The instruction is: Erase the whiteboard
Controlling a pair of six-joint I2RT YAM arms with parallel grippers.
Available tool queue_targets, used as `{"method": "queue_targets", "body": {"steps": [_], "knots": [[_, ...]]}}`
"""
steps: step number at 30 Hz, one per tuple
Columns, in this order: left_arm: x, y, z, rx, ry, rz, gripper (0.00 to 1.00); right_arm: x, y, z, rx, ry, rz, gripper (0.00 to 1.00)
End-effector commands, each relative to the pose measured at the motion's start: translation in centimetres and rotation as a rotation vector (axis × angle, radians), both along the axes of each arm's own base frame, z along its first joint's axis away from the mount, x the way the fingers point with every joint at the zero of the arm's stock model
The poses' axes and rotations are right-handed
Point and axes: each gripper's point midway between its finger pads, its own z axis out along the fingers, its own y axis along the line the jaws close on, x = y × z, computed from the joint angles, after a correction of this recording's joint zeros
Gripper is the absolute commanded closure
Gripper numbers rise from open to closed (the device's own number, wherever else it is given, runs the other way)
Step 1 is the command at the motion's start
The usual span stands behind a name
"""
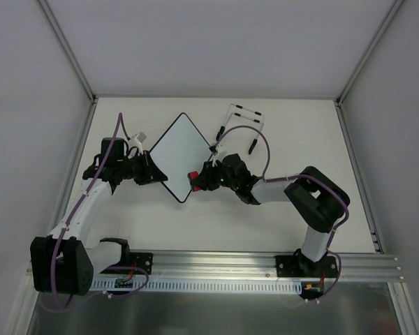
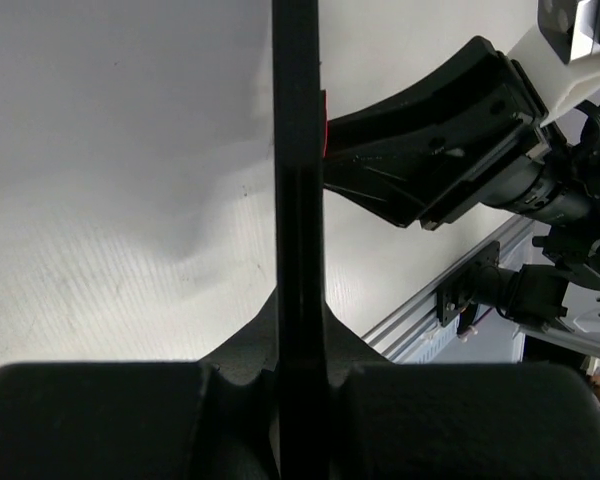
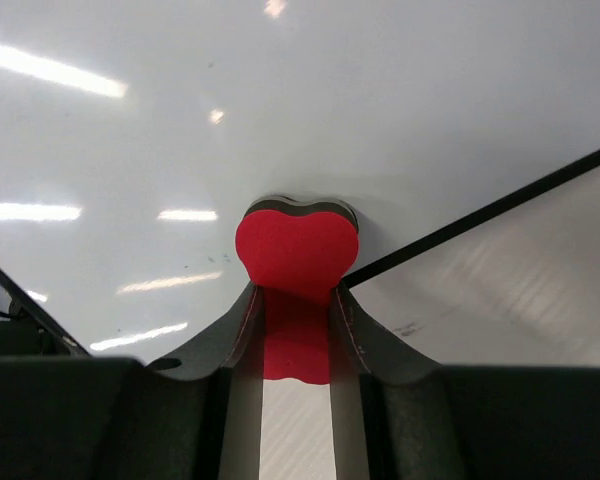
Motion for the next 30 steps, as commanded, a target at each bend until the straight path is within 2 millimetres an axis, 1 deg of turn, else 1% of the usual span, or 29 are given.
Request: {"method": "queue_targets", "body": {"steps": [1, 5, 7, 9, 10, 12, 13, 16, 17, 20, 21, 23, 24, 27, 30], "knots": [[-0.4, -2.3, 4.1, -0.132, -0.058, -0.094, 1.0, 1.7, -0.8, -1.4, -0.012, -0.002, -0.105, 1.0], [-0.5, -2.4, 4.1, -0.14, -0.052, -0.099, 1.0, 2.2, -0.2, -0.4, 0.009, -0.017, -0.102, 1.0], [-0.5, -2.4, 4.2, -0.141, -0.052, -0.1, 1.0, 2.3, 0.4, 0.9, 0.032, -0.036, -0.085, 1.0], [-0.5, -2.4, 4.3, -0.144, -0.051, -0.101, 1.0, 2.0, 1.0, 1.7, 0.052, -0.038, -0.057, 1.0], [-0.5, -2.5, 4.2, -0.146, -0.047, -0.103, 1.0, 1.9, 1.6, 2.5, 0.069, -0.049, -0.043, 1.0], [-0.5, -2.5, 4.2, -0.146, -0.049, -0.103, 1.0, 1.1, 2.5, 3.6, 0.092, -0.052, -0.003, 0.99], [-0.6, -2.5, 4.2, -0.146, -0.049, -0.103, 1.0, 1.0, 3.3, 4.6, 0.11, -0.064, 0.014, 1.0], [-0.6, -2.5, 4.2, -0.146, -0.05, -0.104, 1.0, -0.6, 5.2, 6.0, 0.135, -0.064, 0.08, 1.0], [-0.5, -2.4, 4.1, -0.143, -0.049, -0.102, 1.0, -1.2, 6.1, 6.8, 0.152, -0.07, 0.104, 1.0], [-0.5, -2.4, 4.1, -0.142, -0.047, -0.101, 1.0, -2.4, 7.1, 6.9, 0.156, -0.063, 0.142, 1.0], [-0.5, -2.4, 4.1, -0.142, -0.047, -0.101, 1.0, -2.6, 7.2, 6.5, 0.15, -0.057, 0.148, 1.0], [-0.5, -2.4, 4.2, -0.143, -0.049, -0.1, 1.0, -2.5, 7.0, 5.7, 0.138, -0.046, 0.138, 1.0], [-0.5, -2.4, 4.2, -0.142, -0.054, -0.1, 1.0, -2.4, 6.6, 4.9, 0.121, -0.036, 0.126, 1.0], [-0.6, -2.4, 4.3, -0.142, -0.058, -0.1, 1.0, -0.9, 5.0, 2.6, 0.077, -0.014, 0.051, 1.0], [-0.6, -2.4, 4.3, -0.144, -0.055, -0.102, 1.0, 0.8, 3.2, 1.3, 0.044, -0.009, -0.013, 1.0]]}}
